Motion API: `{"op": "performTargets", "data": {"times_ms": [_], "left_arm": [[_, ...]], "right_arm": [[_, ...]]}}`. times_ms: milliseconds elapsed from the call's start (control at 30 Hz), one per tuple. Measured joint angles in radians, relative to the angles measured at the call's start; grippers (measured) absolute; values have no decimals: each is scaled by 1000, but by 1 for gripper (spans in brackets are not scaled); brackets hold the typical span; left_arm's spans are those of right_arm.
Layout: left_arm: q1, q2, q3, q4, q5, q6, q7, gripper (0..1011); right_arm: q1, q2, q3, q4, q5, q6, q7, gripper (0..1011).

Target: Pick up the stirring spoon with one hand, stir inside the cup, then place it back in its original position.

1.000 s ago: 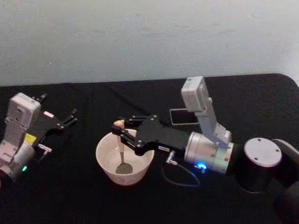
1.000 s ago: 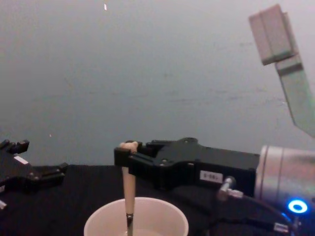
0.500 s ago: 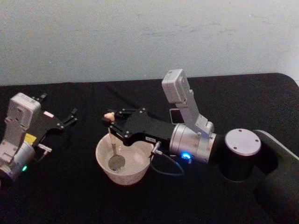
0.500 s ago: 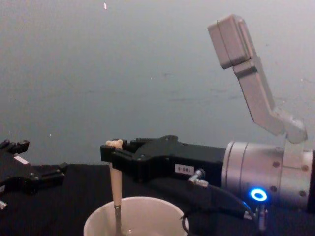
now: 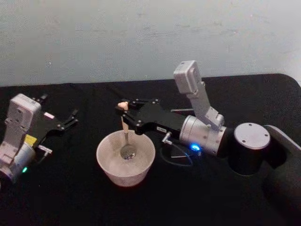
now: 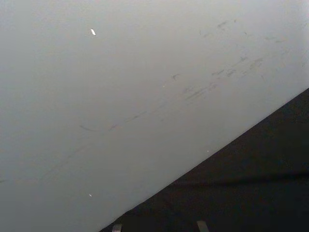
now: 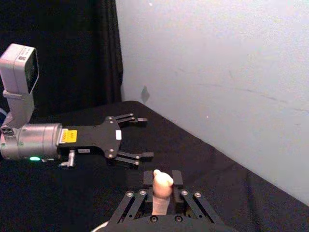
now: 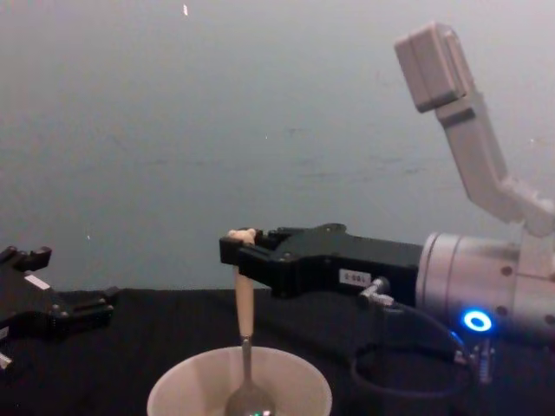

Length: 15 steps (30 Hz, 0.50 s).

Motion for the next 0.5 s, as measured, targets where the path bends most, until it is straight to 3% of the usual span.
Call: {"op": "performTargets", "data": {"times_ms": [500], "left_arm": [[0, 0, 0, 0, 0, 0, 0, 1001]], "right_arm": [[-56, 64, 25, -79, 16, 6, 19, 216]]}}
